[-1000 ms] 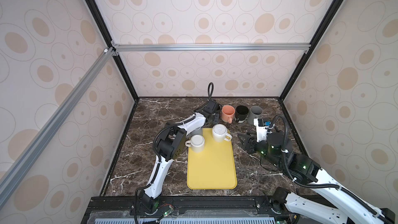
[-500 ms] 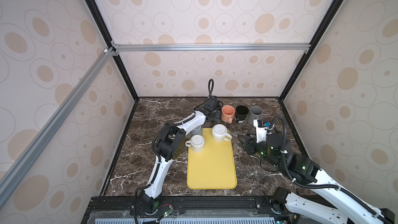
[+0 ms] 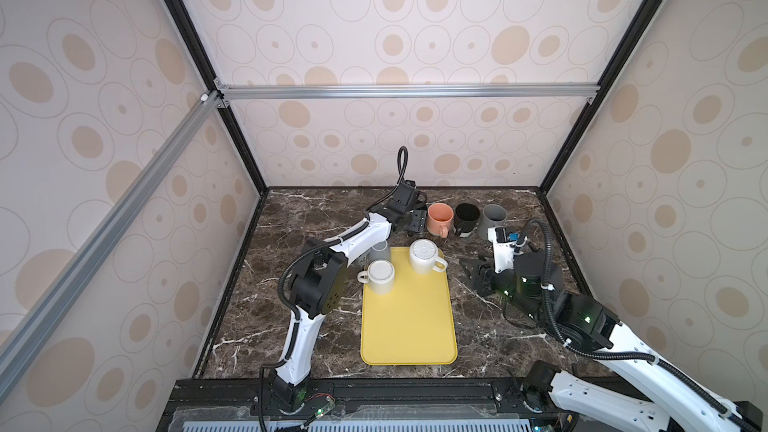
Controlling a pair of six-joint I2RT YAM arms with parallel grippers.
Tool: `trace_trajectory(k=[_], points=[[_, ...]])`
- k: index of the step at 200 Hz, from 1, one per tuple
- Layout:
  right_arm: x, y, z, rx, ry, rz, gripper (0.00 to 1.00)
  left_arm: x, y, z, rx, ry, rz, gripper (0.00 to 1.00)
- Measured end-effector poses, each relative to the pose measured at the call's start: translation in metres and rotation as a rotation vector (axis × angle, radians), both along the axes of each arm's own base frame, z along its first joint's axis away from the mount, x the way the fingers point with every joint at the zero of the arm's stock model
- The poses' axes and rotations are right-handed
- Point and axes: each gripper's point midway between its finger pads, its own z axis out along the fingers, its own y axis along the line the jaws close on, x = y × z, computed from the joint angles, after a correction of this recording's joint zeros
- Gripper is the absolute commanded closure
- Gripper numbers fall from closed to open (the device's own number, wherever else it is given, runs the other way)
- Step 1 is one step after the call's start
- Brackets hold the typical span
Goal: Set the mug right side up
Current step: 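Open the left gripper and draw it back toward the tray, then move the left gripper to the nearest white mug while the right approaches the handled one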
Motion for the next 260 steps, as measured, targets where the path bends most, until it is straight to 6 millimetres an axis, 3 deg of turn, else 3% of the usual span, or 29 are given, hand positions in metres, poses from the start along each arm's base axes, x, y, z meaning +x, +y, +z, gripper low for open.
trace_trajectory(k=[41, 62, 80, 110, 160, 182, 226, 260], points=[[0.01, 0.008, 0.002, -0.1, -0.01, 0.033, 0.36, -0.019, 0.013, 0.098, -0.112, -0.175, -0.007, 0.0], [0.013, 0.016, -0.008, -0.183, -0.016, 0.088, 0.33, -0.049, 0.026, 0.117, -0.206, -0.245, -0.023, 0.0], [0.015, 0.023, -0.019, -0.253, -0.039, 0.146, 0.31, -0.081, 0.039, 0.106, -0.281, -0.241, -0.033, 0.0], [0.02, 0.03, -0.036, -0.353, -0.052, 0.205, 0.32, -0.115, 0.052, 0.086, -0.332, -0.2, -0.06, 0.0], [0.032, 0.045, -0.056, -0.39, 0.018, 0.22, 0.36, -0.157, 0.095, 0.108, -0.305, -0.284, -0.03, 0.0], [0.031, 0.05, -0.055, -0.355, 0.026, 0.233, 0.37, -0.164, 0.118, 0.093, -0.257, -0.277, 0.028, 0.0], [0.031, 0.059, -0.065, -0.325, 0.068, 0.244, 0.41, -0.171, 0.148, 0.024, -0.157, -0.132, 0.099, 0.01], [0.03, 0.061, -0.064, -0.294, 0.08, 0.242, 0.41, -0.168, 0.163, 0.008, -0.146, -0.082, 0.163, 0.02]])
